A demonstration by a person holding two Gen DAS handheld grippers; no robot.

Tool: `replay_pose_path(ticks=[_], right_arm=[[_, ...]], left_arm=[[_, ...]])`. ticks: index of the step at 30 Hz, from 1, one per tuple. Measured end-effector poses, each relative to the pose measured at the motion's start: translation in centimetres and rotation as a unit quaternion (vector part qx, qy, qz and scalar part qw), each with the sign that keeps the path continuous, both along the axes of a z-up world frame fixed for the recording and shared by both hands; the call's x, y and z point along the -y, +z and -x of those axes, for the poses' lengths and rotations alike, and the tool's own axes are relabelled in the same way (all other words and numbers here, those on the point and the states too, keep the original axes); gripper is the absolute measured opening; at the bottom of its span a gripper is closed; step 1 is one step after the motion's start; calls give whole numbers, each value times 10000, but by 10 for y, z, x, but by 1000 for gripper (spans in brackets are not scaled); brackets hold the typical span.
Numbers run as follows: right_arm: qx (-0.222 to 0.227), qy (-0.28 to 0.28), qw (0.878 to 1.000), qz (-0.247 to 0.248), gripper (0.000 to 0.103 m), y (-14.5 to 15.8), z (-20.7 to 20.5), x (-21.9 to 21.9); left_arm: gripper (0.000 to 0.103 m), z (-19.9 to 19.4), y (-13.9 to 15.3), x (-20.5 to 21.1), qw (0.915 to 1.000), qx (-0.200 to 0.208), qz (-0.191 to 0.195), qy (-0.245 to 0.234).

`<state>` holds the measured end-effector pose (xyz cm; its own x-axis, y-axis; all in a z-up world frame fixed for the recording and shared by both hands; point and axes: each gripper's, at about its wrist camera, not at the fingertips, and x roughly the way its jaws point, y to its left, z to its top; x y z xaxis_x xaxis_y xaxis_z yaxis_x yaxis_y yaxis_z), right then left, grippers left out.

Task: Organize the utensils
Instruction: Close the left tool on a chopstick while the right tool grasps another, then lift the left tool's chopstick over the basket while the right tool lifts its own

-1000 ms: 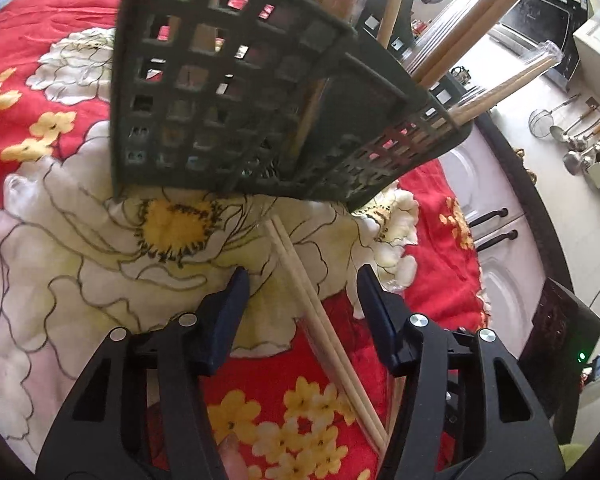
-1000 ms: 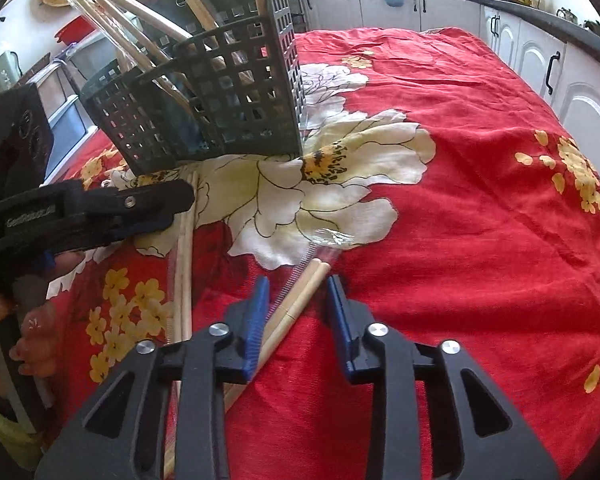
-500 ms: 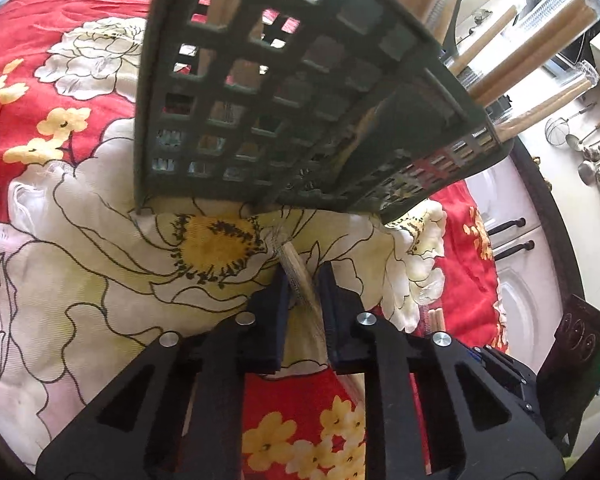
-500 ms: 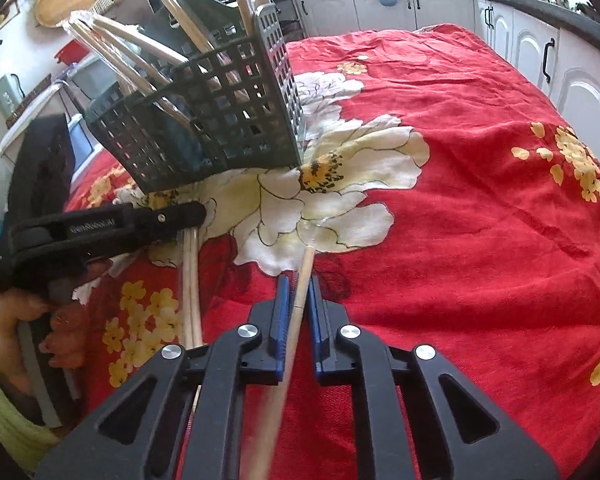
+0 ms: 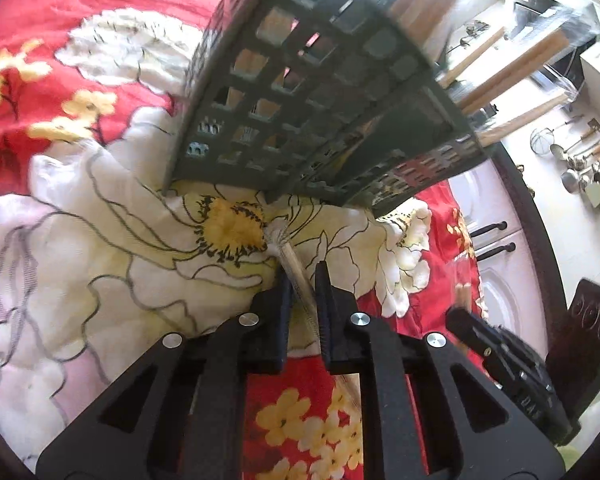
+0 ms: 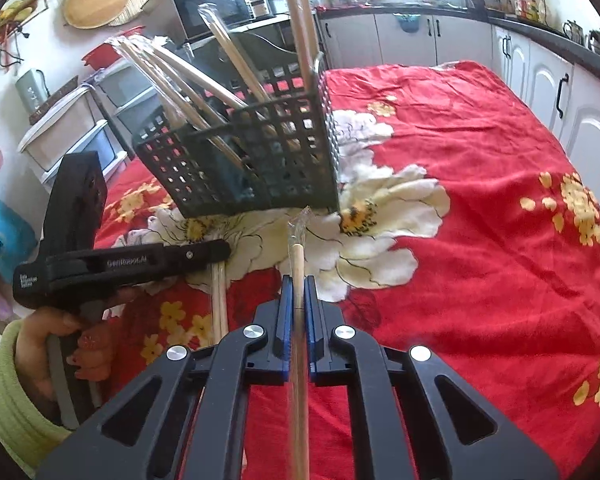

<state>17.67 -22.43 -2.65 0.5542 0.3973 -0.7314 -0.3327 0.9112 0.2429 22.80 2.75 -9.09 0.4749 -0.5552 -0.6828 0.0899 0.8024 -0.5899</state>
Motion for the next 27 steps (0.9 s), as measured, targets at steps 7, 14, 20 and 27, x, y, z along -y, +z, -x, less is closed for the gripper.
replay_pose_path(ticks=[7,14,20,27], right_arm=[[201,196,9996,-36,6,17,1,-11],[582,391,9975,-87,6,44,4,-21],[953,492,9941,-190,6,70,7,-27],[1472,612,9865,-382,6,102,12,-36]], left_arm=[[6,21,42,-14,9974,673,-211,176],[3,41,92,-28,9876,1443,-467,394],[3,56,125,-42,9774,1939,-542,642],[3,62,153,-44,9676,2339,-515,805]])
